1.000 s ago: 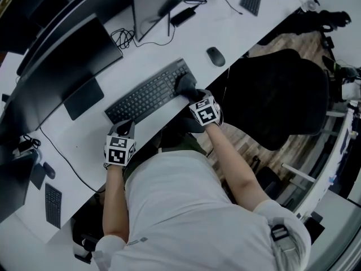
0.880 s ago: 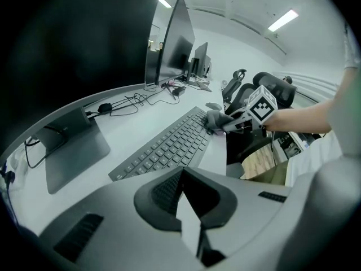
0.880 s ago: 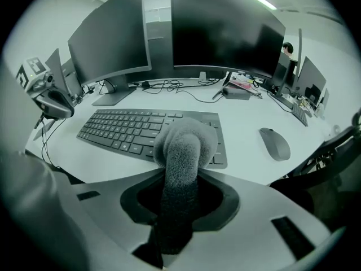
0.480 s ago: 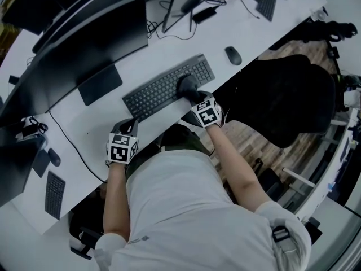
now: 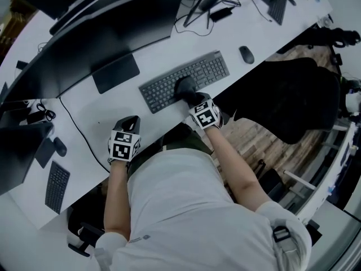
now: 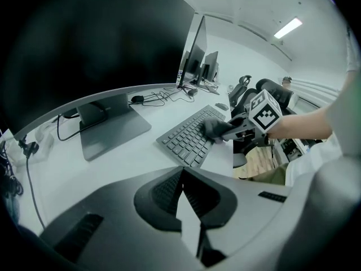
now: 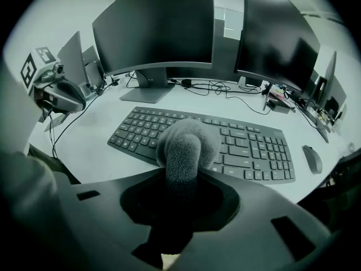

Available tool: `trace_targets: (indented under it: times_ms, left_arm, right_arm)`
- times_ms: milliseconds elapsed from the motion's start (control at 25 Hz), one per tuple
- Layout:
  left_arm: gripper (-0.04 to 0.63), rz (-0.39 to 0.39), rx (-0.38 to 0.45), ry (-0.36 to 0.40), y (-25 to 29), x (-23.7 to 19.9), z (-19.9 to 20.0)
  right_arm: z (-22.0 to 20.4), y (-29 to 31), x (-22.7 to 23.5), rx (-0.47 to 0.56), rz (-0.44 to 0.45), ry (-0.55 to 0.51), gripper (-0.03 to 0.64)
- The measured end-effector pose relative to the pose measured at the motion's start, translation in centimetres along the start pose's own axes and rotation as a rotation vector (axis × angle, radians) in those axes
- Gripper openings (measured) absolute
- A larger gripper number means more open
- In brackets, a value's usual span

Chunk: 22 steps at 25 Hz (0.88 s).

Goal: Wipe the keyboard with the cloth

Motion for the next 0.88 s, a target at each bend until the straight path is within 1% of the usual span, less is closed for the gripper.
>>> trace_targets:
  times_ms: [440,720,880]
  left_arm:
    - [-0.002,0.016,0.032,-0.025,-2.6,-2.8,-4.2]
    - [-0.002,0.030,0.052,-0.036,-3.9,-4.1,-5.6]
    - [-0.002,0.044,0.083,-0.045,-5.1,-4.8,-5.4]
  right_arm:
    - [2.4,1.0,-10.0,0.002,0.059,-0.117,0.109]
    - [4.0,1.3,-16.2,0.010,0.139,-0.214,0.109]
    - [5.4,0.2,-18.4,0.050,0.191,-0.212,0.109]
Point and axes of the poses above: the fingertips, and each gripper's own axes: y forward along the fingers, x to its right, z out of its top, the point moved 3 cm from there along -y, backward along the fingers, and after that the axes turned 14 degrees about -x, right-handed, at the moved point
